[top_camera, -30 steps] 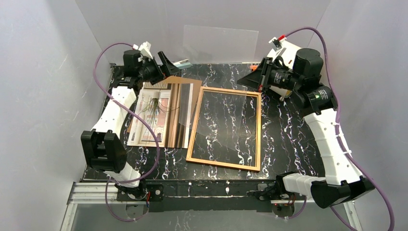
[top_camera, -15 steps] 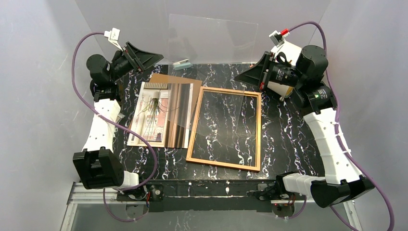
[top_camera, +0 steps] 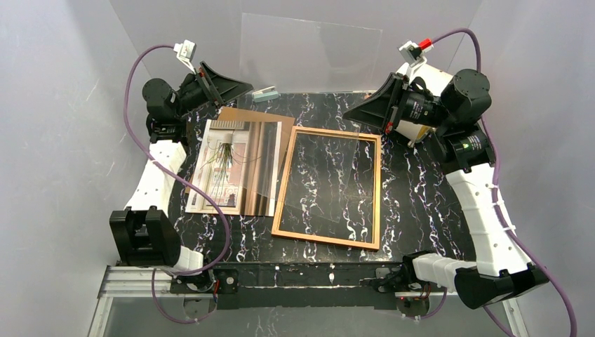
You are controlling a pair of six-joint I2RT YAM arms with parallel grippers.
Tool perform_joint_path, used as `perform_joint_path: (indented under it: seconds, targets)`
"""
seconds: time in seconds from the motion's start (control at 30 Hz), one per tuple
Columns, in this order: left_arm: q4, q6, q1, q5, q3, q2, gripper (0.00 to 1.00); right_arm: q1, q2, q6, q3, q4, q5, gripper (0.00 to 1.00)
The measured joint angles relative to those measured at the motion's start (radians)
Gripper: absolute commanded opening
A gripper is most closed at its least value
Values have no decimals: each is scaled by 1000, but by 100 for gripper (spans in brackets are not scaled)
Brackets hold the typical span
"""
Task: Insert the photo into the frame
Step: Place the photo frame item in the photo frame.
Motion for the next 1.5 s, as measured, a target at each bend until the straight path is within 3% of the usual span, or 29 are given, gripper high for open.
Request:
perform_joint_path:
  seconds: [0.63,0.77,0.87,1.03,1.33,1.5]
  targets:
    - [81,-65,-11,67,-6,-8,0,-58,2,-135,-84,-84,53,1]
    - [89,-61,-14,75,-8,-9,0,-82,2,-115,-144,-62,56,5]
    - [91,-66,-14,67,-8,-10,0,-93,-7,-68,-227,20,60,26]
    - [100,-125,-13,13,2,-11,0,-101,-32,68,-394,205,63,51]
    - [138,-296,-13,-146,35,-19,0,-105,-65,321,-532,645,58,77]
    - [144,-390,-13,-241,24,-23,0,-105,-65,419,-573,825,61,81]
